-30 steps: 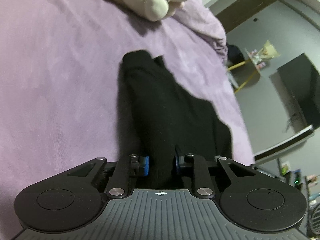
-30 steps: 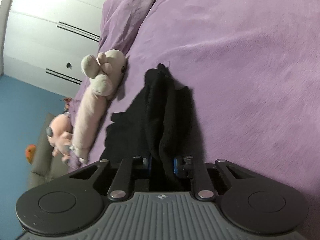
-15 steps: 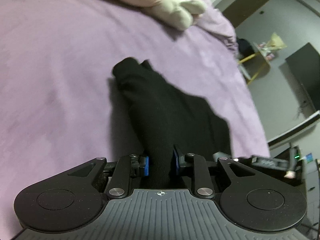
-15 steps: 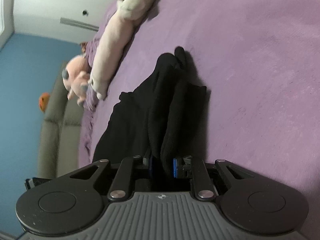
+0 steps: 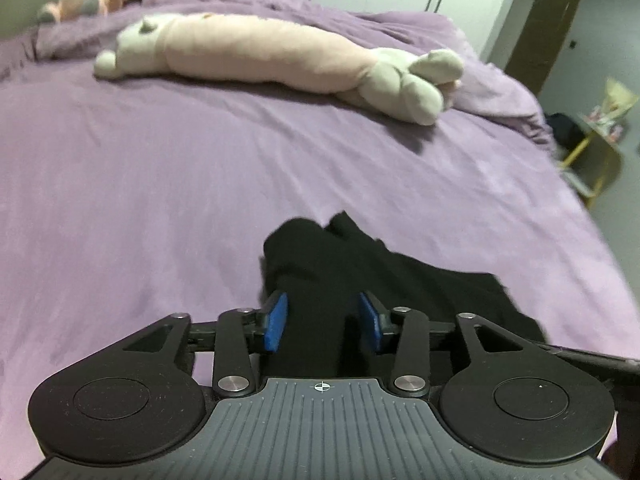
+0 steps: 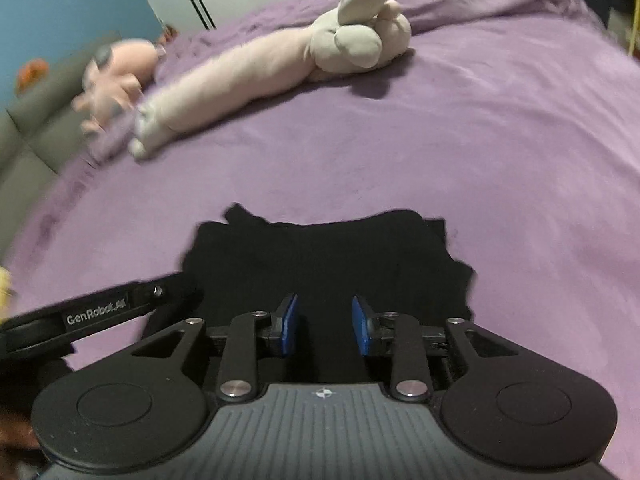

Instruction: Fold small clothes

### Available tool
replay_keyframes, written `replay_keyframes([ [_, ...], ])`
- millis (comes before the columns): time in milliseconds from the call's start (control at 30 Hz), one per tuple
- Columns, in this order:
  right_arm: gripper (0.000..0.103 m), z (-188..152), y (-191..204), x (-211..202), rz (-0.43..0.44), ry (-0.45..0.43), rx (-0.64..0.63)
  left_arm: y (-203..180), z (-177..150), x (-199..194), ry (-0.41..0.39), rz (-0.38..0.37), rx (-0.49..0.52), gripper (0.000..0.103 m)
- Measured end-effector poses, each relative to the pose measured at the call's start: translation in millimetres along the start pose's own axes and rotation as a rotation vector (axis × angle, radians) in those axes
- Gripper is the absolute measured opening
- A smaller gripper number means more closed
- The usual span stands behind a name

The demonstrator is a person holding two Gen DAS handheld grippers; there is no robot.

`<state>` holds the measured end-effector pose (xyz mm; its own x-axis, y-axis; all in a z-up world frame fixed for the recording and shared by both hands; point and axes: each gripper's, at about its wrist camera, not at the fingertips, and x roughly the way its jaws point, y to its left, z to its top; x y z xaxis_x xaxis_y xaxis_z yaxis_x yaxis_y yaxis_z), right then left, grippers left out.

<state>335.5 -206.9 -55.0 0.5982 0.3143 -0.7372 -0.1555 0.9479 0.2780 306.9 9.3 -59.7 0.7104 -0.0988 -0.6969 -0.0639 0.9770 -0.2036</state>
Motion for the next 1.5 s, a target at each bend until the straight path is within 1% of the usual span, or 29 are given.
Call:
replay_keyframes([
  [67,0.024,1.1,2.6,18.1,-0.068,-0.041,-0.02,-6.4,-1.5,17.2,-0.023,0.05,0.019,0.049],
  [100,0.024,0.4,2.1,22.1,-0.081,-0.061,-0.024,-9.4,-1.6,25.0,-0.033,0.079,0.031,0.053],
  [133,0.019,0.5,-0.7,26.4,-0.108,-0.087,-0.032,-12.1,-2.5,31.3,-0.047,0.098,0.049,0.057],
  [167,0.017,0.1,-5.0,29.4,-0.135,-0.111,-0.04,-14.3,-3.6,36.5,-0.056,0.11,0.068,0.061],
  [233,0.007,-5.0,-14.1,34.4,-0.158,-0.163,-0.06,-15.0,-8.1,45.4,-0.082,0.131,0.105,0.075],
  [267,0.005,-8.6,-21.1,37.6,-0.166,-0.182,-0.067,-11.8,-10.4,48.9,-0.077,0.121,0.097,0.075],
  [300,0.005,-11.0,-25.9,41.8,-0.143,-0.194,-0.055,-6.8,-11.0,54.8,-0.066,0.094,0.059,0.076],
  [367,0.004,-12.3,-33.4,46.4,-0.119,-0.207,-0.019,3.7,-12.1,58.7,-0.074,0.064,-0.014,0.08],
  [400,0.003,-13.6,-32.8,47.7,-0.122,-0.213,-0.031,5.5,-12.5,59.8,-0.076,0.058,-0.025,0.081],
  [500,0.003,-15.6,-23.5,47.6,-0.162,-0.206,-0.076,3.6,-12.6,61.1,-0.078,0.067,-0.013,0.082],
  [600,0.004,-14.1,-13.8,39.1,-0.187,-0.189,-0.099,4.3,-10.4,54.2,-0.051,0.067,-0.018,0.082],
  [633,0.009,-13.5,-10.8,34.0,-0.188,-0.172,-0.095,7.3,-9.5,48.0,-0.028,0.062,-0.032,0.082],
  [700,0.016,-18.0,-8.6,18.7,-0.163,-0.127,-0.077,13.0,-12.1,33.6,0.022,0.051,-0.038,0.079],
  [733,0.017,-27.7,-10.0,5.3,-0.145,-0.119,-0.057,16.1,-17.2,24.0,0.036,0.034,-0.03,0.079],
  [800,0.017,-52.9,-17.5,-25.6,-0.108,-0.134,-0.001,22.9,-34.4,0.2,0.032,-0.011,-0.015,0.079],
  [867,0.017,-75.7,-25.8,-53.7,-0.075,-0.137,0.059,31.2,-56.9,-28.2,0.007,-0.063,-0.014,0.079],
  [900,0.019,-90.7,-30.8,-71.4,-0.06,-0.141,0.095,35.0,-66.8,-39.9,0.02,-0.084,-0.018,0.079],
  [933,0.026,-101.4,-34.1,-83.3,-0.066,-0.138,0.118,39.3,-77.8,-50.5,0.038,-0.103,-0.026,0.079],
  [967,0.031,-113.4,-37.8,-93.4,-0.075,-0.105,0.14,42.9,-88.1,-61.5,0.037,-0.108,-0.042,0.079],
  [1000,0.039,-122.8,-41.6,-100.3,-0.078,-0.086,0.164,45.7,-97.0,-72.5,0.031,-0.114,-0.052,0.079],
  [1100,0.041,-145.4,-53.9,-117.3,-0.027,-0.058,0.244,51.0,-116.8,-91.9,0.076,-0.151,-0.056,0.078],
  [1167,0.042,-148.1,-58.2,-120.6,-0.005,-0.06,0.281,50.9,-123.4,-98.8,0.068,-0.174,-0.031,0.078],
  [1233,0.049,-145.2,-64.7,-117.2,0.045,-0.046,0.34,51.1,-121.0,-98.5,0.07,-0.182,-0.037,0.078],
  [1300,0.049,-143.2,-73.2,-107.3,0.128,-0.029,0.408,56.0,-117.7,-91.6,0.084,-0.21,-0.109,0.078],
  [1333,0.049,-142.8,-78.2,-101.2,0.174,-0.021,0.451,59.6,-115.0,-87.3,0.094,-0.214,-0.164,0.078],
  [1400,0.048,-144.1,-87.4,-91.4,0.256,-0.013,0.534,67.3,-114.3,-83.9,0.095,-0.247,-0.258,0.078],
  [1433,0.037,-145.5,-92.6,-87.2,0.284,-0.011,0.578,69.5,-112.8,-80.9,0.102,-0.259,-0.291,0.077],
  [1467,0.03,-146.3,-96.4,-83.6,0.291,-0.003,0.61,71.6,-111.5,-77.8,0.114,-0.262,-0.321,0.075],
  [1500,0.021,-146.7,-97.9,-80.9,0.284,0.011,0.622,73.8,-112.1,-77.5,0.124,-0.253,-0.342,0.067],
])
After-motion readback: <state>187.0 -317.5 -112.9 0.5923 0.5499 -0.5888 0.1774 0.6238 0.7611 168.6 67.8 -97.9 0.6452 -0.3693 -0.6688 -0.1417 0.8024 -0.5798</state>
